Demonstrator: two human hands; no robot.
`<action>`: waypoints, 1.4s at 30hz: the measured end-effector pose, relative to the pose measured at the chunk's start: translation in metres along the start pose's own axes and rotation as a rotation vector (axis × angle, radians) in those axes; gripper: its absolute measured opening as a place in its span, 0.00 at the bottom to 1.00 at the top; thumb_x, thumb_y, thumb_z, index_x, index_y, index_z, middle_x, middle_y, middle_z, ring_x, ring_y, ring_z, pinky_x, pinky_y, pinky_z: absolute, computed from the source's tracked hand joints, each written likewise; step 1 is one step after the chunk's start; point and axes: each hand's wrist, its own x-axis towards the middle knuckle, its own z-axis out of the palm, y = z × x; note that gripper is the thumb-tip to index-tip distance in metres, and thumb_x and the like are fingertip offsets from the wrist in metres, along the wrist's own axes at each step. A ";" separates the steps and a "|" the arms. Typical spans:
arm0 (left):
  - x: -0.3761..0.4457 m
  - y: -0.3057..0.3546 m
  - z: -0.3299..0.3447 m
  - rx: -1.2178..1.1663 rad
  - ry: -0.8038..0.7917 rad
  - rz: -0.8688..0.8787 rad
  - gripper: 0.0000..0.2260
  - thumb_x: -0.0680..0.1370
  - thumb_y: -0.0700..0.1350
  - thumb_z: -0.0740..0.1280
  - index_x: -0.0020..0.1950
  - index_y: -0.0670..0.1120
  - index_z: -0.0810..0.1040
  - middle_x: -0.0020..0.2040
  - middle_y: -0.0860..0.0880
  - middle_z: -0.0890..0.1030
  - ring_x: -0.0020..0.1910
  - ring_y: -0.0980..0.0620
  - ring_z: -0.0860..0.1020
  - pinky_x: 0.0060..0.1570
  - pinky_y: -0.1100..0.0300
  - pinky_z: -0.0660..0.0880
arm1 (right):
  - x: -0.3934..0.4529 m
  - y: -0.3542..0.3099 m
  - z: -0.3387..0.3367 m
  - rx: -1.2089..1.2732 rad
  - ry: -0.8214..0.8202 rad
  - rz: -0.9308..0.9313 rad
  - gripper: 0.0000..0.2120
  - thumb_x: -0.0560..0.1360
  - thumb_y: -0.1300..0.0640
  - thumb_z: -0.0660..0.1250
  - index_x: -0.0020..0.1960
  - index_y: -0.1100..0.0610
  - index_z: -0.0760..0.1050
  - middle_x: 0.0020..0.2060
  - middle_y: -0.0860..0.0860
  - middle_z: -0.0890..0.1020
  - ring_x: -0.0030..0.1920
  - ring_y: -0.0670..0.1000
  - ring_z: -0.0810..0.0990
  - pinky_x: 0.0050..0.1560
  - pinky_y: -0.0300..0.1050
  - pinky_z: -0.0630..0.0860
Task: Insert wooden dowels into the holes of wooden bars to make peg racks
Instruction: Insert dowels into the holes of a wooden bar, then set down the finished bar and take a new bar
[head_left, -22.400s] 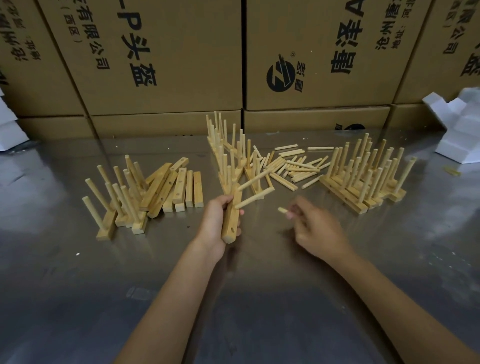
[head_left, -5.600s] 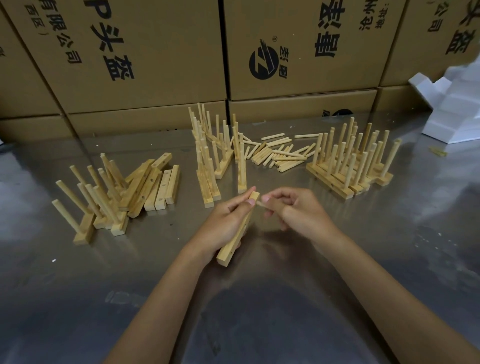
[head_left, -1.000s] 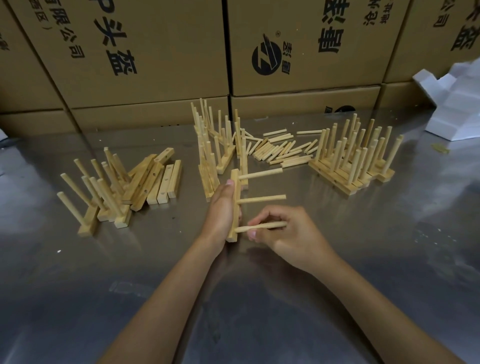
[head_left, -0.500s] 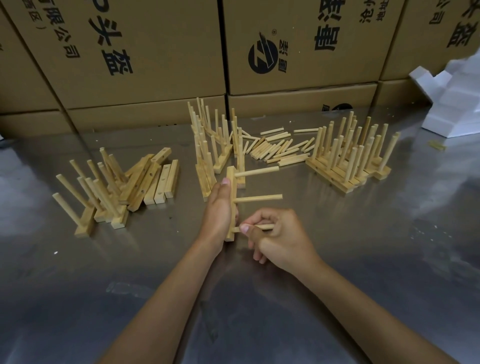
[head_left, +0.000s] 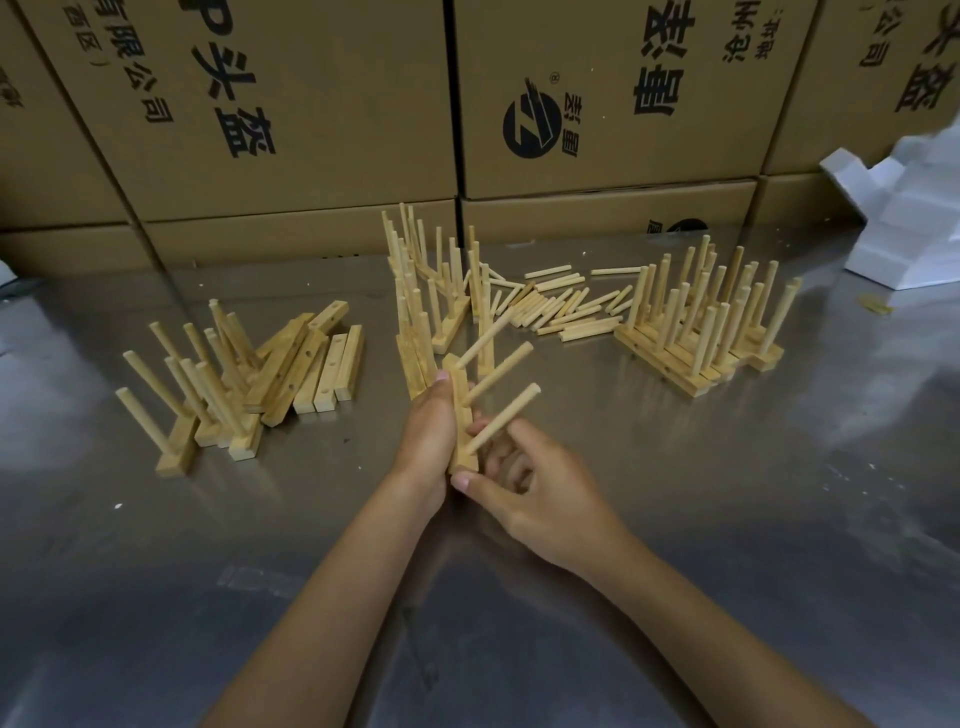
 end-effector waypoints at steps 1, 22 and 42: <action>0.001 0.001 -0.001 0.041 0.004 -0.007 0.19 0.86 0.55 0.53 0.48 0.47 0.80 0.28 0.51 0.81 0.27 0.55 0.80 0.26 0.66 0.74 | 0.002 0.001 0.000 0.012 0.003 -0.026 0.14 0.72 0.50 0.75 0.56 0.44 0.76 0.39 0.44 0.79 0.33 0.44 0.77 0.36 0.38 0.74; 0.004 0.023 -0.055 1.032 0.507 0.417 0.10 0.81 0.45 0.59 0.46 0.47 0.79 0.41 0.47 0.77 0.36 0.50 0.71 0.39 0.55 0.64 | 0.098 0.030 0.005 -0.513 0.208 0.146 0.11 0.78 0.49 0.67 0.59 0.49 0.77 0.50 0.49 0.84 0.54 0.55 0.81 0.47 0.48 0.75; 0.026 0.015 -0.069 1.214 0.572 0.471 0.17 0.80 0.50 0.66 0.61 0.37 0.74 0.58 0.38 0.76 0.61 0.40 0.71 0.60 0.49 0.68 | 0.094 0.036 0.000 -0.190 0.320 0.203 0.07 0.77 0.55 0.65 0.44 0.55 0.81 0.27 0.46 0.77 0.34 0.49 0.78 0.37 0.45 0.73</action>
